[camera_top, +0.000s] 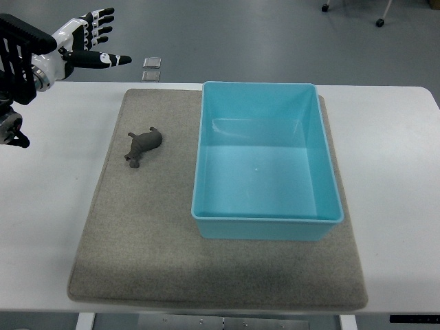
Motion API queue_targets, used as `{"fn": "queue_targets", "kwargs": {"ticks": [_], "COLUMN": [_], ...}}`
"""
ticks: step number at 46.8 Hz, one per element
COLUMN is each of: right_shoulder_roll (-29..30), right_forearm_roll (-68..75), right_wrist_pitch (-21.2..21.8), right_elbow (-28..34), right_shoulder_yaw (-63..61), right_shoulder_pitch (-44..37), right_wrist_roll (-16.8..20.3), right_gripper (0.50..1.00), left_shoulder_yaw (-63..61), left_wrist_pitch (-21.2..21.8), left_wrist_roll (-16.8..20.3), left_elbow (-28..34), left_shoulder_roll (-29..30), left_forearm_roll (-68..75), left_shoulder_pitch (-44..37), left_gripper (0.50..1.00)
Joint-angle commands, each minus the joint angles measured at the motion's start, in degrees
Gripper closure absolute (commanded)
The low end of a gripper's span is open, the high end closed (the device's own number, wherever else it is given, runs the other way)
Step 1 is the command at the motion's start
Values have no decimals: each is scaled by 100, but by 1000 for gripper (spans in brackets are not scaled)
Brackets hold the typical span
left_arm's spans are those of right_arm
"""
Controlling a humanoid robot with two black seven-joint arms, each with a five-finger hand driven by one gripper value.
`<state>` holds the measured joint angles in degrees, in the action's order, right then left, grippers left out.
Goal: Place brown hippo in blue box with left hand
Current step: 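Move the left hand toward the brown hippo and open fingers, then close the left hand fingers around the brown hippo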
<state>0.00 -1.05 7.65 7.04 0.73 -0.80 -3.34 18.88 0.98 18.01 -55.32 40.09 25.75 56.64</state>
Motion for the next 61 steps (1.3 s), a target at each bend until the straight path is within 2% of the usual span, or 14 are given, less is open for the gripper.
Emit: {"fn": "queue_targets", "kwargs": {"ticks": [1, 12, 21, 30, 39, 44, 54, 61], "right_shoulder_roll": [0, 0, 0, 0, 0, 0, 0, 0], "right_forearm_roll": [0, 0, 0, 0, 0, 0, 0, 0], "right_wrist_pitch": [0, 0, 0, 0, 0, 0, 0, 0], "right_elbow": [-1, -1, -1, -1, -1, -9, -1, -1], "right_shoulder_yaw": [-3, -3, -3, -3, -3, 6, 6, -3], "right_shoulder_pitch": [0, 0, 0, 0, 0, 0, 0, 0], "right_wrist_roll": [0, 0, 0, 0, 0, 0, 0, 0], "right_gripper": [564, 564, 564, 564, 564, 564, 564, 564], "left_shoulder_yaw": [-314, -1632, -2643, -3513, -4594, -4867, -5254, -5351], "left_wrist_pitch": [16, 332, 596, 710, 1237, 1466, 1598, 1625], "left_wrist_roll": [0, 0, 0, 0, 0, 0, -26, -421], "left_elbow": [-215, -1112, -1429, -1587, -2026, -2211, -2439, -2448], "left_shoulder_roll": [209, 921, 1176, 1220, 1176, 1132, 974, 781], "left_forearm_roll": [0, 0, 8, 0, 0, 0, -27, -62], "left_shoulder_pitch": [153, 812, 1331, 1805, 2351, 2483, 2659, 2650], "left_gripper": [508, 510, 510, 510, 510, 510, 510, 510]}}
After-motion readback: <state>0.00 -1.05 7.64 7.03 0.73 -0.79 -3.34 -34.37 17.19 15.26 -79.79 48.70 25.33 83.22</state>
